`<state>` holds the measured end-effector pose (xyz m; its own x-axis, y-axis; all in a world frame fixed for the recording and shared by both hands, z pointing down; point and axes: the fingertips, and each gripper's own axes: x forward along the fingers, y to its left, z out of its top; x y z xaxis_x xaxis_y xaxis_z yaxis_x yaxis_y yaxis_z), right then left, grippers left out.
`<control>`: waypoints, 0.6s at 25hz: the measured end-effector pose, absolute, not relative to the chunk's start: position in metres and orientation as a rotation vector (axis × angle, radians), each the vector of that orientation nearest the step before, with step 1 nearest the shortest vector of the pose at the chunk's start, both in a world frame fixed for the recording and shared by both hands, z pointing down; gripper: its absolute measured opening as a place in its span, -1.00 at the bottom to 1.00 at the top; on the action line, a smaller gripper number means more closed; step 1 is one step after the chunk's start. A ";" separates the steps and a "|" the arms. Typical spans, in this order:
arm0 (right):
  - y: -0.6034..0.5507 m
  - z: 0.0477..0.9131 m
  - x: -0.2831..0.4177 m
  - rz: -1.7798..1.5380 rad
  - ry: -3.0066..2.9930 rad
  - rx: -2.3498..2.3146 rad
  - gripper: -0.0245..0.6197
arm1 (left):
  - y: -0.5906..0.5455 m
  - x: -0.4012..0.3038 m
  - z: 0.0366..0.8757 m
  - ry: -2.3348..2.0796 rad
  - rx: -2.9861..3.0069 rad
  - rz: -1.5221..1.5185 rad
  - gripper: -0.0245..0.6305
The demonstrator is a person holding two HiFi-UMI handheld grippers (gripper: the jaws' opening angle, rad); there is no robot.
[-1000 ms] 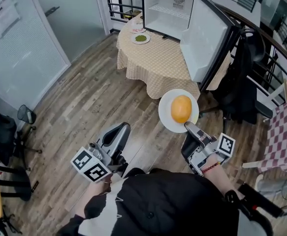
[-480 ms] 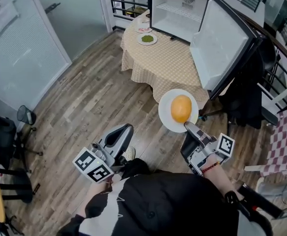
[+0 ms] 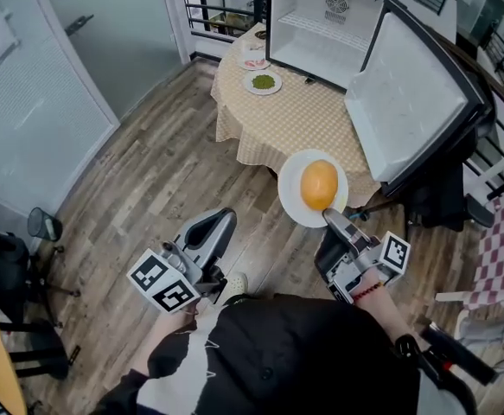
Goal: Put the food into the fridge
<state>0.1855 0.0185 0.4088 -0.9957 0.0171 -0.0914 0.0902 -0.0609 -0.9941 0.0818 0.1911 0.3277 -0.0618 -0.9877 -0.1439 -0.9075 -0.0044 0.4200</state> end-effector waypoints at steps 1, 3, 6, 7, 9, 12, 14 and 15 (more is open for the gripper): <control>0.018 0.408 0.177 -2.243 2.122 0.121 -0.85 | 0.190 0.072 0.327 -2.067 2.010 -0.607 -0.88; 0.015 0.407 0.162 -2.229 2.129 0.113 -0.85 | 0.187 0.053 0.326 -2.067 2.021 -0.596 -0.88; 0.012 0.408 0.142 -2.209 2.124 0.086 -0.85 | 0.184 0.027 0.324 -2.068 2.044 -0.577 -0.88; 0.010 0.409 0.135 -2.202 2.123 0.073 -0.85 | 0.183 0.019 0.324 -2.065 2.052 -0.573 -0.88; 0.008 0.411 0.120 -2.189 2.123 0.051 -0.85 | 0.182 0.002 0.326 -2.056 2.060 -0.569 -0.88; 0.009 0.411 0.097 -2.177 2.133 0.036 -0.85 | 0.179 -0.019 0.332 -2.033 2.061 -0.545 -0.88; 0.011 0.409 0.082 -2.170 2.133 0.032 -0.85 | 0.178 -0.034 0.334 -2.020 2.065 -0.521 -0.88; 0.012 0.407 0.075 -2.167 2.128 0.028 -0.85 | 0.177 -0.041 0.334 -2.013 2.069 -0.513 -0.88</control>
